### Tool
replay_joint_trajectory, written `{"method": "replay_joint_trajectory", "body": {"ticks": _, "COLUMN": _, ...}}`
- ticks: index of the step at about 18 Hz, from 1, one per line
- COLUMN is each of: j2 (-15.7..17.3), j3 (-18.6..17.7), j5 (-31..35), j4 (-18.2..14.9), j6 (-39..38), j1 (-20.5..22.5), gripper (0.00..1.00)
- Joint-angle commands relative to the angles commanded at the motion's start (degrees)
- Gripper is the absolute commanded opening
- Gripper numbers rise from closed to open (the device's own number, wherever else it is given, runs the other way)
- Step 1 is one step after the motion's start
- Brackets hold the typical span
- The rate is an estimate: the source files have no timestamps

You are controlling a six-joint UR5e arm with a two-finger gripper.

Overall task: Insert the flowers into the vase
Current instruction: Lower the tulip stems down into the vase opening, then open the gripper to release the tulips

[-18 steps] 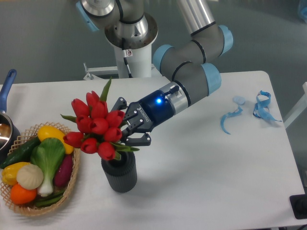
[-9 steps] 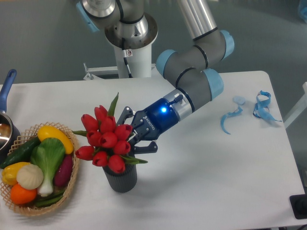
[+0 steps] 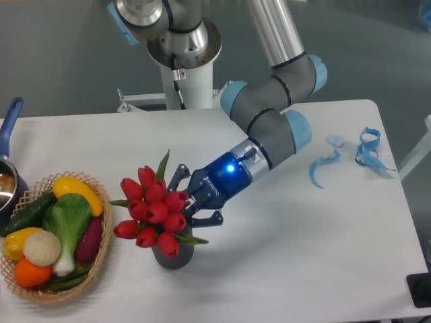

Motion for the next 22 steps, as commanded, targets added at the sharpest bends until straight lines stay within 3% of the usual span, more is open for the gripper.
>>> {"method": "replay_joint_trajectory", "body": {"ticks": 4, "j2": 0.09, "j3": -0.79, "j5": 0.0, "j4": 0.0, "j6": 0.09, "j1": 0.26, "gripper": 0.34}}
{"method": "replay_joint_trajectory", "body": {"ticks": 6, "j2": 0.17, "j3": -0.97, "j5": 0.0, "j4": 0.09, "j6": 0.09, "j1": 0.79, "gripper": 0.4}}
{"method": "replay_joint_trajectory", "body": {"ticks": 7, "j2": 0.26, "j3": -0.97, "j5": 0.0, "j4": 0.0, "j6": 0.09, "j1": 1.05, "gripper": 0.47}}
{"method": "replay_joint_trajectory", "body": {"ticks": 8, "j2": 0.35, "j3": -0.79, "j5": 0.0, "j4": 0.0, "j6": 0.09, "j1": 1.32, "gripper": 0.61}}
{"method": "replay_joint_trajectory", "body": {"ticks": 9, "j2": 0.44, "j3": -0.7, "j5": 0.0, "j4": 0.0, "j6": 0.09, "j1": 1.84, "gripper": 0.82}}
{"method": "replay_joint_trajectory", "body": {"ticks": 10, "j2": 0.61, "j3": -0.7, "j5": 0.09, "j4": 0.0, "j6": 0.35, "j1": 2.11, "gripper": 0.95}}
{"method": "replay_joint_trajectory", "body": {"ticks": 11, "j2": 0.7, "j3": -0.88, "j5": 0.09, "j4": 0.0, "j6": 0.7, "j1": 2.28, "gripper": 0.99}}
{"method": "replay_joint_trajectory", "body": {"ticks": 14, "j2": 1.49, "j3": -0.88, "j5": 0.35, "j4": 0.0, "j6": 0.79, "j1": 2.46, "gripper": 1.0}}
{"method": "replay_joint_trajectory", "body": {"ticks": 18, "j2": 3.51, "j3": -0.88, "j5": 8.07, "j4": 0.0, "j6": 1.93, "j1": 2.55, "gripper": 1.0}}
{"method": "replay_joint_trajectory", "body": {"ticks": 22, "j2": 5.09, "j3": -0.53, "j5": 11.24, "j4": 0.35, "j6": 2.28, "j1": 3.6, "gripper": 1.0}}
